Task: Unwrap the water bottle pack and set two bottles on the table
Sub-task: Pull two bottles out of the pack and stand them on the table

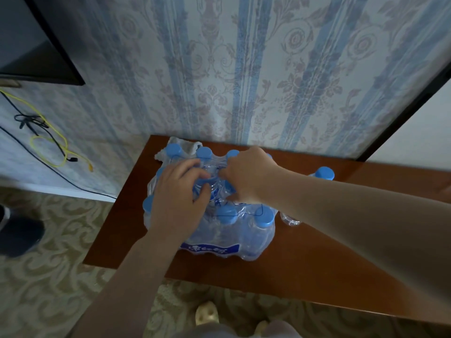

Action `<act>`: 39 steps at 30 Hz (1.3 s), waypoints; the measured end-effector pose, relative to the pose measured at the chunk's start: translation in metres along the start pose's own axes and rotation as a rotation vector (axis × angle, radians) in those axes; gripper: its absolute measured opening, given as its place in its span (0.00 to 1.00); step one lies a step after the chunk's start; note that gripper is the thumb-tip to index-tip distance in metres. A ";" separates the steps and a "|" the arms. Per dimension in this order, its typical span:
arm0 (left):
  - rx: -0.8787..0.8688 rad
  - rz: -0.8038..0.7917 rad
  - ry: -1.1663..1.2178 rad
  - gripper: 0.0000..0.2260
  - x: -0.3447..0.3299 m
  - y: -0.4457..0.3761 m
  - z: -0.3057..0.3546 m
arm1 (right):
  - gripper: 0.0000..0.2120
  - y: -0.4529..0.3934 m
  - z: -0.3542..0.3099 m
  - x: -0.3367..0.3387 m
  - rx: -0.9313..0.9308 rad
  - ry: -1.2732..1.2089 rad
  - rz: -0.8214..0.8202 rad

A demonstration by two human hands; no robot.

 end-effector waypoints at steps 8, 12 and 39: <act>0.029 0.013 -0.092 0.08 0.000 0.004 0.002 | 0.22 -0.005 0.007 -0.007 -0.033 -0.212 0.019; 0.024 -0.010 -0.111 0.09 0.000 0.003 0.003 | 0.20 -0.004 0.008 -0.010 -0.172 -0.489 0.140; 0.005 -0.235 0.620 0.26 0.021 -0.026 0.006 | 0.18 0.019 0.015 0.056 -0.105 -0.770 0.559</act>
Point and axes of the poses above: each hand's wrist, its own y-axis away from the middle knuckle, its own x-axis out of the back of the hand, z = x × y, the point moved 3 cm from there along -y, towards the middle knuckle, and after that the axes turned 4 degrees about x, right-handed, at the moved point
